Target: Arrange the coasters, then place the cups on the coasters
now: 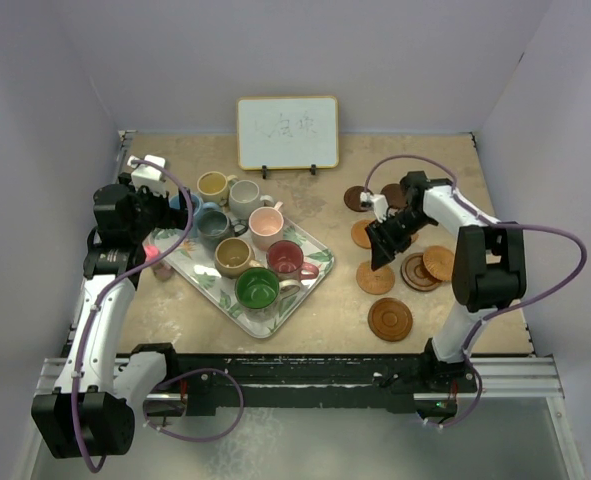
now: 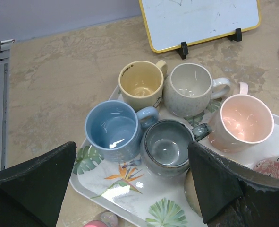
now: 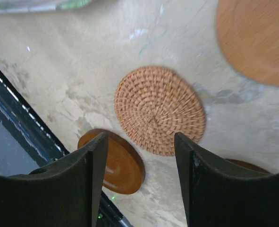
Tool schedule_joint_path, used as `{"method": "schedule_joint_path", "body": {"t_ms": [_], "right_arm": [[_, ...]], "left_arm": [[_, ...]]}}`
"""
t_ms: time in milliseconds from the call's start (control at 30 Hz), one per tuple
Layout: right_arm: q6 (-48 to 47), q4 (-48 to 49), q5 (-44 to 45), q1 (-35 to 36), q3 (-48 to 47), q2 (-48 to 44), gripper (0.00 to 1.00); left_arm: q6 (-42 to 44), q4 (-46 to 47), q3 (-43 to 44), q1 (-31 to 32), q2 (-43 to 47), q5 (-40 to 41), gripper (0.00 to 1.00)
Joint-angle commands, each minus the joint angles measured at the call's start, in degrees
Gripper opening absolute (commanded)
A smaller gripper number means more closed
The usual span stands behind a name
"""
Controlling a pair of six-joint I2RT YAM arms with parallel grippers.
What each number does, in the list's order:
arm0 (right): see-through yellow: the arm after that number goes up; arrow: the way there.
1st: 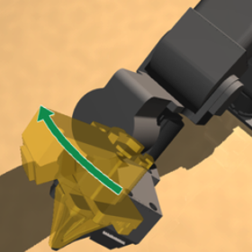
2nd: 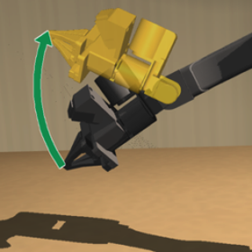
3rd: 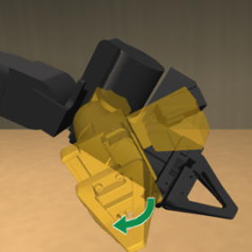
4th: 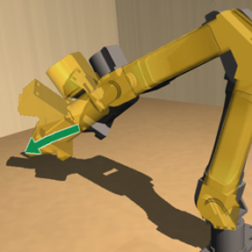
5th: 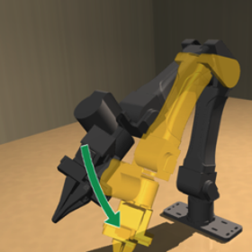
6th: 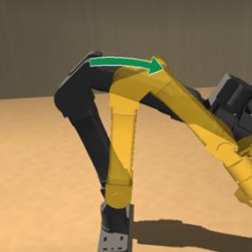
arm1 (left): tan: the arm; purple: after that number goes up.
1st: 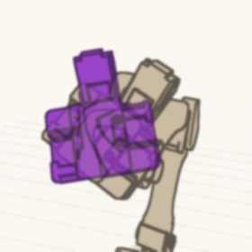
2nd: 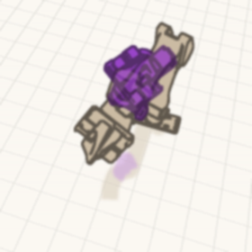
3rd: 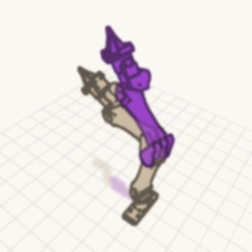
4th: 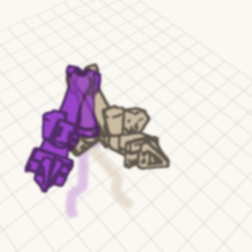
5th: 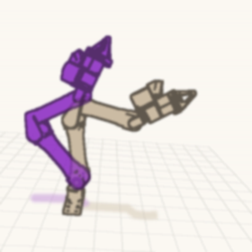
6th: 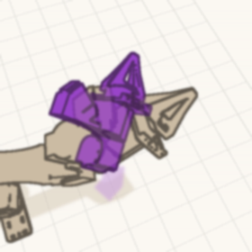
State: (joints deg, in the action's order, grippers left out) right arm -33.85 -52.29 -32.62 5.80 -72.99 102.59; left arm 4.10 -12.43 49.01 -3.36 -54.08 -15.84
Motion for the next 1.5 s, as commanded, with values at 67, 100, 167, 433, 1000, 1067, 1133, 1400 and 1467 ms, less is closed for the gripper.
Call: {"method": "schedule_joint_path", "body": {"t_ms": [67,100,167,433,1000,1067,1133,1400,1467], "right_arm": [[-0.6,3.4,4.4,3.4,6.5,-1.9,0.59],[0.0,4.4,4.8,4.1,7.1,-1.7,0.59],[1.0,5.8,5.5,4.9,7.5,-1.0,0.58],[4.1,8.7,8.1,5.3,4.3,2.9,0.56],[9.4,10.9,8.7,5.3,-5.0,9.6,0.54],[9.8,11.0,8.5,5.3,-6.2,10.4,0.54],[10.3,10.9,8.5,5.3,-7.4,11.2,0.54],[11.3,10.9,9.0,5.3,-10.7,13.6,0.53],[11.4,10.7,8.8,5.3,-11.1,13.8,0.53]], "left_arm": [[-0.3,3.5,0.4,-0.4,0.7,-1.0,0.98],[-0.2,3.6,0.4,-0.5,0.8,-0.9,0.98],[-0.1,3.6,0.4,-0.4,0.8,-0.9,0.98],[0.2,3.3,0.1,-0.4,1.2,-0.5,0.98],[0.4,3.3,0.2,-0.5,1.0,-0.3,0.99],[0.4,3.3,0.2,-0.5,1.0,-0.2,0.98],[0.4,3.4,0.2,-0.4,1.0,-0.2,0.98],[0.4,3.3,0.4,-0.4,1.0,-0.2,0.98],[0.4,3.3,0.4,-0.4,0.9,-0.2,0.98]]}}
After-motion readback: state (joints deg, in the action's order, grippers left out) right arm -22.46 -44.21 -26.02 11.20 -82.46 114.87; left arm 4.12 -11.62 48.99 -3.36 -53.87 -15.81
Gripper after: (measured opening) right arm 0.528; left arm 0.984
